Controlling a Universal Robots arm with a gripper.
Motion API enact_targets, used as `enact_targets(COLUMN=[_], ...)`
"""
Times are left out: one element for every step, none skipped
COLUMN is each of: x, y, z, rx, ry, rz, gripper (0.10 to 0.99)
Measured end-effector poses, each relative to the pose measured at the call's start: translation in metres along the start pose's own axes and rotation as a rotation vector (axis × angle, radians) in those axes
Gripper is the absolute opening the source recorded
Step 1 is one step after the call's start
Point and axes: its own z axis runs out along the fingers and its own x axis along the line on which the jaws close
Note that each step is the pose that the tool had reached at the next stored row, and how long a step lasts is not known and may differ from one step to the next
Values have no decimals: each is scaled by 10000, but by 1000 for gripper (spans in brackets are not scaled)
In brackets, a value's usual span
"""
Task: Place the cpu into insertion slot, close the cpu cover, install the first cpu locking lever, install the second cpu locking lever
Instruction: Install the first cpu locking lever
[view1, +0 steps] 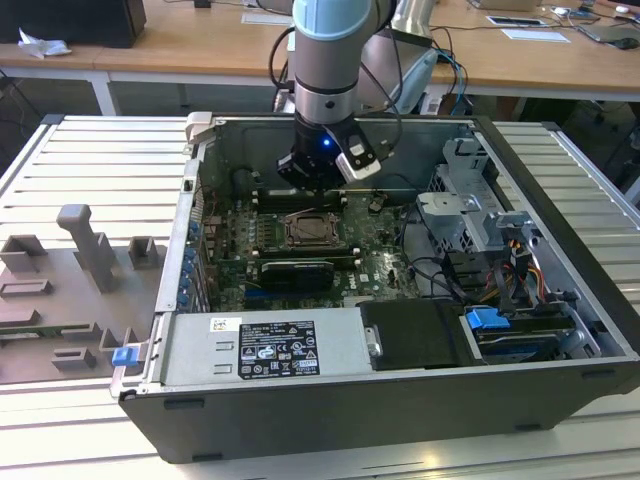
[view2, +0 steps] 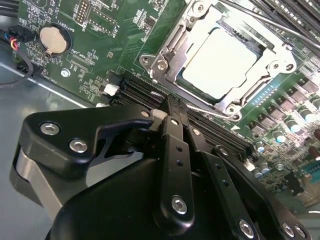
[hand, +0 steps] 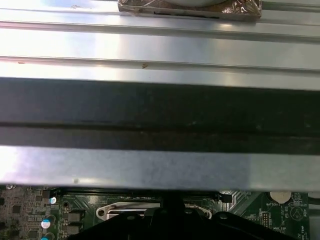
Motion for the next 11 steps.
enact_targets(x=[-7, -8, -11, -14, -15, -16, -16, -18, -18, -18, -18], y=[-2, -3, -4, -5, -6, -6, -7, -6, -4, -3, -2], z=[26, 38, 47, 60, 68, 78, 84, 93, 102, 107, 117], rx=[1, 1, 0, 0, 0, 0, 2, 18, 41, 52, 66], ry=[1, 0, 0, -1, 0, 0, -1, 0, 2, 3, 3], rz=[0, 1, 0, 0, 1, 2, 2, -1, -3, -3, -2], gripper=[106, 106, 106, 106, 106, 106, 106, 106, 106, 106, 106])
